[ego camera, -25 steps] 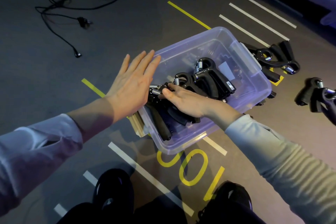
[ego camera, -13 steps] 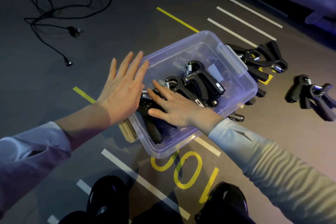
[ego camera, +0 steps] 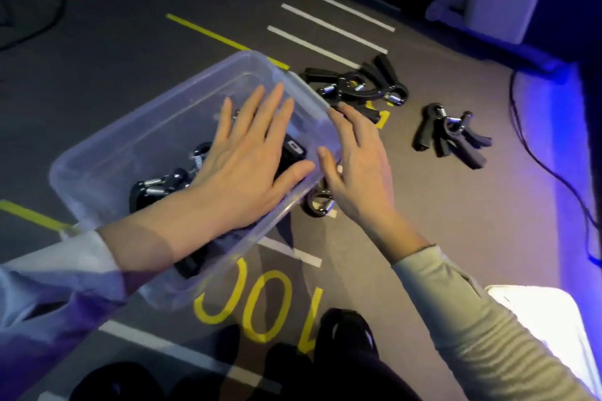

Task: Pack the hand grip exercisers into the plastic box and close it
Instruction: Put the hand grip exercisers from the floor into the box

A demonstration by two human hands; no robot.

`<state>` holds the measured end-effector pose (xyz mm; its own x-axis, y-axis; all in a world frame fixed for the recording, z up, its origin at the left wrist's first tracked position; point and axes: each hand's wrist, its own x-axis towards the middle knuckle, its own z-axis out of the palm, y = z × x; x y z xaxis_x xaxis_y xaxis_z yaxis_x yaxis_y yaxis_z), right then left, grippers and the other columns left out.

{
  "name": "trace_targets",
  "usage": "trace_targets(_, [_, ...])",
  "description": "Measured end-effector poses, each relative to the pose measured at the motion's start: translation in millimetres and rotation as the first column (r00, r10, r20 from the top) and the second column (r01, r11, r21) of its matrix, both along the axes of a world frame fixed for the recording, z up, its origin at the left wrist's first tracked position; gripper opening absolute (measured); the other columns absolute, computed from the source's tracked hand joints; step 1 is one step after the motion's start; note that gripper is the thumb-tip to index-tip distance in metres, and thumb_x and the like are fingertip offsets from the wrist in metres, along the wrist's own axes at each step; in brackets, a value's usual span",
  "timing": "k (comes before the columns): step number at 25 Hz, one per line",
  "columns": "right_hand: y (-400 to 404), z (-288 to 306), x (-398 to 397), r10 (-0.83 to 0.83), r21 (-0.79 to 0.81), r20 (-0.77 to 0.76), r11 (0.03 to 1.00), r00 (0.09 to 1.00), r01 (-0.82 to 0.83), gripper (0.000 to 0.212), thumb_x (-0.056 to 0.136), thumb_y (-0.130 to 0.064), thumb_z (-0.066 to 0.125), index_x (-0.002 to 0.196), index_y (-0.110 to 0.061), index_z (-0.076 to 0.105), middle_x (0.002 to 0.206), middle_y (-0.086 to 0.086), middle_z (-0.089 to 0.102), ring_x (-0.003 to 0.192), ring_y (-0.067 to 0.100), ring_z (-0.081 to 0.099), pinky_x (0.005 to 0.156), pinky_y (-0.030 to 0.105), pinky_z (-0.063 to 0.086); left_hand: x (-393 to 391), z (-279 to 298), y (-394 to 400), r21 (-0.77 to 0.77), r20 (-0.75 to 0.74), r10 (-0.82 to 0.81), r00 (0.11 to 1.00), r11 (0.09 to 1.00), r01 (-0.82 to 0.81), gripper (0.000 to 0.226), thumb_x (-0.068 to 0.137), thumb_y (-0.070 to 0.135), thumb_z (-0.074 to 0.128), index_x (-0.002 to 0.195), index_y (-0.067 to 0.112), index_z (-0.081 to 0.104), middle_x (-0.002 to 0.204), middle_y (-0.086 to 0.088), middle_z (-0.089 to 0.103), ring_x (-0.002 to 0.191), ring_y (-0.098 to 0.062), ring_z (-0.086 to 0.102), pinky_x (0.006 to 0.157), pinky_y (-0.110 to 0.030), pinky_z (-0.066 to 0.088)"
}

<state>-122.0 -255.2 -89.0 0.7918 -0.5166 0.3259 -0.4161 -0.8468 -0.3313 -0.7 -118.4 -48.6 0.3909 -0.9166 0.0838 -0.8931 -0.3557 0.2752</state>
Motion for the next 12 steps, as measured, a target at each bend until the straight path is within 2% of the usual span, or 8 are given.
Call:
trace_targets(4, [-61,-23,-47,-0.209,-0.072,-0.094,0.977,0.973,0.202,0.059,0.094,-0.034,0.045,0.141,0.0,0.035,0.146,0.018,0.036,0.135,0.031,0.032,0.113,0.036,0.024,-30,-12,-52,0.054,-0.015,-0.097,0.995,0.994,0.097,0.087,0.08,0.066,0.012,0.145,0.009,0.02,0.156,-0.008,0.002,0.143,-0.03,0.004,0.111,-0.053,0.004])
trace_targets(8, [-123,-47,-73,-0.433,-0.125,-0.27,0.901,0.86,0.415,0.069,0.095,-0.049,0.026,0.148,-0.004,0.021,0.156,0.015,0.019,0.143,0.032,0.015,0.118,0.04,0.012,-45,-25,-92,0.132,-0.015,-0.129,0.992,0.983,0.13,0.087,0.079,0.069,0.011,0.148,0.017,0.005,0.154,-0.001,-0.02,0.141,-0.026,-0.017,0.111,-0.052,-0.007])
trace_targets(12, [-177,-67,-91,-0.491,-0.054,-0.435,0.851,0.755,0.522,0.07,0.095,-0.056,0.025,0.151,-0.015,0.011,0.159,0.008,0.004,0.146,0.033,0.001,0.117,0.05,0.009,-46,-41,-118,0.142,0.069,-0.135,0.989,0.982,0.124,0.091,0.077,0.073,0.001,0.148,0.015,0.007,0.155,-0.002,-0.016,0.141,-0.027,-0.017,0.11,-0.053,-0.007])
